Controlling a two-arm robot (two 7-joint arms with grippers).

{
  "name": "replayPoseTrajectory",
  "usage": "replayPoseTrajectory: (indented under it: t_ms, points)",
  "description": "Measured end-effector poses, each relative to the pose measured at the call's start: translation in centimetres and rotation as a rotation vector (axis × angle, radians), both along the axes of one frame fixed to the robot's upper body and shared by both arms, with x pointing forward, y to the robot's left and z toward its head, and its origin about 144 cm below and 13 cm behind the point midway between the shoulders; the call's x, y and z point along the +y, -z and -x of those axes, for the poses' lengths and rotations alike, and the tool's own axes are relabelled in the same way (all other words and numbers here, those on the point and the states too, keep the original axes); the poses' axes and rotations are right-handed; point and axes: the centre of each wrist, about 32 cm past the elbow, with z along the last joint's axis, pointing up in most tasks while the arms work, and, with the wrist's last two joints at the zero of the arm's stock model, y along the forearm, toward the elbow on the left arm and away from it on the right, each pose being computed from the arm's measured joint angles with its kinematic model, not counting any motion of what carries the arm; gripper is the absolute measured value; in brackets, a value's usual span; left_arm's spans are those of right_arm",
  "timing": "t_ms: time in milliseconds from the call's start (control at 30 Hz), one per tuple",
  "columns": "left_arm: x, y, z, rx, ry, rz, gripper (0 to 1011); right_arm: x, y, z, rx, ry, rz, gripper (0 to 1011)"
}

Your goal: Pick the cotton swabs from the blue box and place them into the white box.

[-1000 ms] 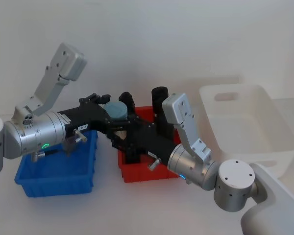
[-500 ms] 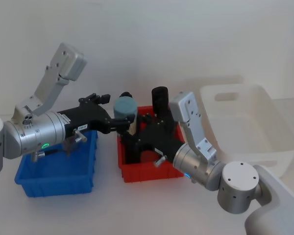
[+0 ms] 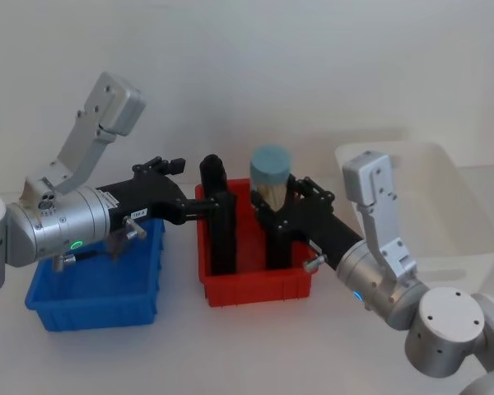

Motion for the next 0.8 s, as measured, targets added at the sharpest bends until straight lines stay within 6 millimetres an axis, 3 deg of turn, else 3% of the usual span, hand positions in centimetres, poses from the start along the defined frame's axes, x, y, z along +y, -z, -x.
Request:
replayPoseTrajectory:
  t_ms: [500,800]
  points:
    - [0.0,0.0,0.0,0.0,0.0,0.0,1003,-6.0,-1.0,3.2,-0.027,0.236,-0.062,626]
    - [0.0,0.0,0.0,0.0,0.0,0.0,1003,-9.0,-1.5,3.7,-0.011,0.368,-0.072,626]
